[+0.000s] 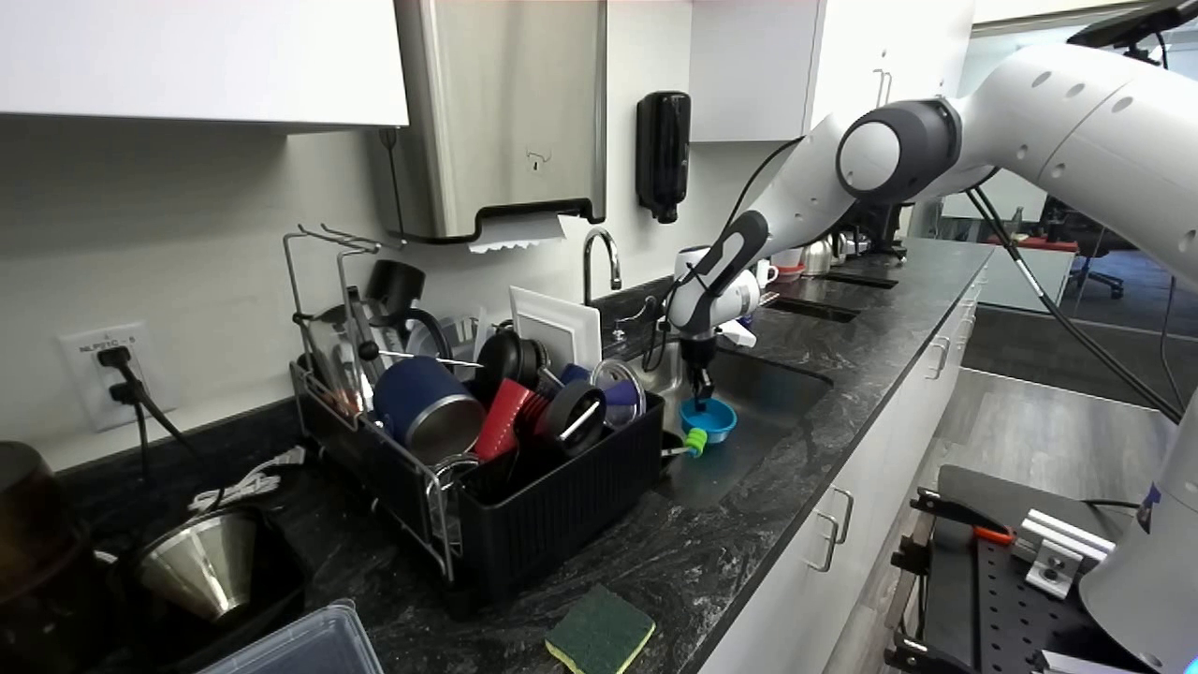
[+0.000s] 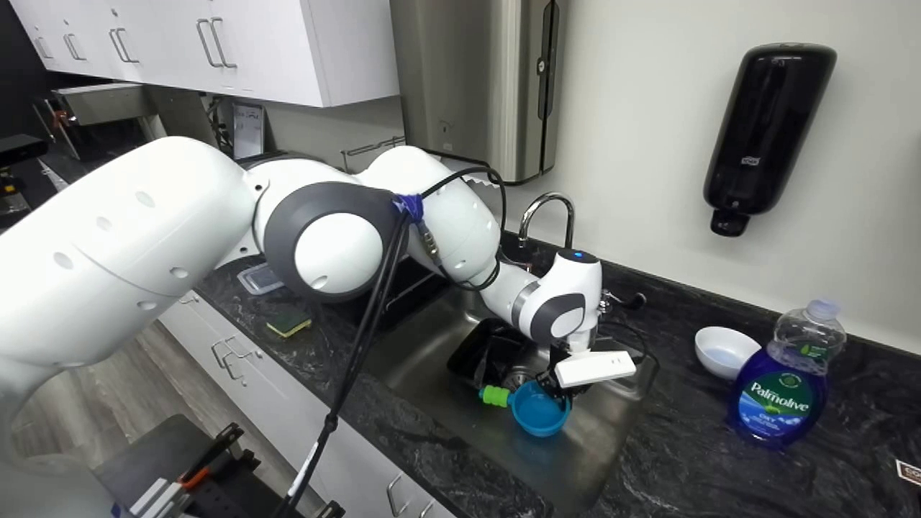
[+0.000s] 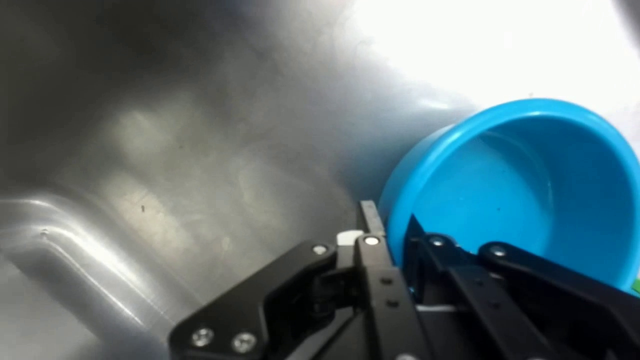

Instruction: Take the blue pan out of the sink and place it on the dishrack

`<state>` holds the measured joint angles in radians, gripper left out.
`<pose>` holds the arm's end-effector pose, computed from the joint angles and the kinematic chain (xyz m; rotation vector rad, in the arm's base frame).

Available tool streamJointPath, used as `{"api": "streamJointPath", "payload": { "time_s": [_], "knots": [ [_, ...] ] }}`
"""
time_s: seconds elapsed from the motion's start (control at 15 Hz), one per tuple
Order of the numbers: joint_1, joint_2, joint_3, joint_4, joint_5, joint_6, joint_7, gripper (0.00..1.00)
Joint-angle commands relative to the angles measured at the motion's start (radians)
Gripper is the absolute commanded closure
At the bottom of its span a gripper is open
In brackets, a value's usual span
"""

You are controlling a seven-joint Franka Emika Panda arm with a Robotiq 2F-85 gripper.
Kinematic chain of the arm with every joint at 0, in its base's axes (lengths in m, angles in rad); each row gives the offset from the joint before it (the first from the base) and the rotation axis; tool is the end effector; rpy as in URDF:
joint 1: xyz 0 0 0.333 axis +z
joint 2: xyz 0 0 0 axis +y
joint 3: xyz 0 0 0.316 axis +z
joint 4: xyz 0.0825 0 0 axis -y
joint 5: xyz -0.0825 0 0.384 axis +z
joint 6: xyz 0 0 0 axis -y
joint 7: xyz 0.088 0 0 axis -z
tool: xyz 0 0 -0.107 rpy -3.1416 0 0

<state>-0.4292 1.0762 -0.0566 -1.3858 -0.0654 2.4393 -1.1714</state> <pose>0.6300 -0.3246 0.0554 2.8694 1.1547 -0.1276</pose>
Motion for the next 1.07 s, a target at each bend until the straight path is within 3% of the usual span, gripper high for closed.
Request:
{"api": "streamJointPath", "payload": {
  "time_s": [0.0,0.6,1.0],
  "knots": [
    [-0.012,-0.033,0.016,-0.027,0.018,0.02,0.035,0.97],
    [-0.004,-0.079,-0.005,-0.041,-0.004,0.037,0.071,0.97],
    [0.021,-0.166,-0.04,-0.118,-0.036,0.045,0.118,0.97]
  ]
}}
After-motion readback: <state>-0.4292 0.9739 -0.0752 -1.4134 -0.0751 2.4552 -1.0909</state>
